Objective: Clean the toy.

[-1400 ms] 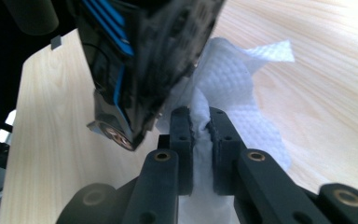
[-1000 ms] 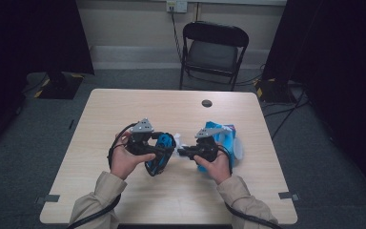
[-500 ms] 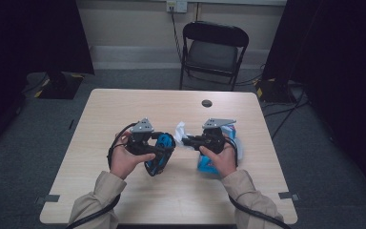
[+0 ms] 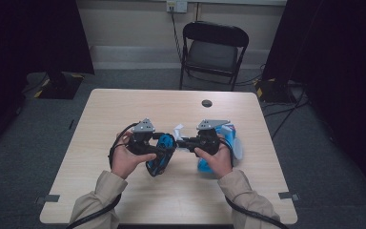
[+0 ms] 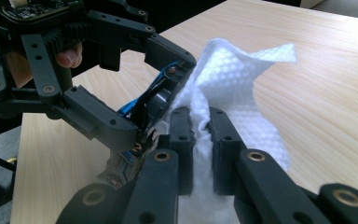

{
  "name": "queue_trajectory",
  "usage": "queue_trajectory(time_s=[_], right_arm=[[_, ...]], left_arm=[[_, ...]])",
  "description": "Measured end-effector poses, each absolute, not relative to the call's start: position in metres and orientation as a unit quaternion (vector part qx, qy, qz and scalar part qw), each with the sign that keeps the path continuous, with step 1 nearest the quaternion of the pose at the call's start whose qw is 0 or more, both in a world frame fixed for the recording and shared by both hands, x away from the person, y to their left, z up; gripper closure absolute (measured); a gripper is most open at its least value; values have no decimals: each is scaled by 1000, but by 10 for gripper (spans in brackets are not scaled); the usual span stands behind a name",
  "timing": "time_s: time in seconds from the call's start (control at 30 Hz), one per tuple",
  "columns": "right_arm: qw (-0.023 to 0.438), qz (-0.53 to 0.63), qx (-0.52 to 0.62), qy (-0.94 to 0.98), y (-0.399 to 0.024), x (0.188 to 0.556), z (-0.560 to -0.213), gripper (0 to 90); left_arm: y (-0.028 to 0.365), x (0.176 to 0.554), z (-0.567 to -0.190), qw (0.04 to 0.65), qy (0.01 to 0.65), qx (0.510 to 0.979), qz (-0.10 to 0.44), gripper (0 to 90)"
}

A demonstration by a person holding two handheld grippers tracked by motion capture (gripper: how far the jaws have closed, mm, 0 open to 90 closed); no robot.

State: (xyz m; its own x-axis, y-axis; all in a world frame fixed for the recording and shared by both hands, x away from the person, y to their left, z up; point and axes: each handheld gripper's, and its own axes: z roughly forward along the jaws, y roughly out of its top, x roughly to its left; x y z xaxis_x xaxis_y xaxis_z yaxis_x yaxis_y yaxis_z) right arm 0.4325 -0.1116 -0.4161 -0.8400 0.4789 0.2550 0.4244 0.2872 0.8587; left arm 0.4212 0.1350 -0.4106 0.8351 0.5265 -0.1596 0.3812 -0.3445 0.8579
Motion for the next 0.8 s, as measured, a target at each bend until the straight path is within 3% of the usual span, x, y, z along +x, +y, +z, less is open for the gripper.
queue_trajectory(time_s=[0.8], right_arm=[[21,518,276,809,-109,428,-424,824]], left_arm=[[131,423,-407,503,274,816,75,262]])
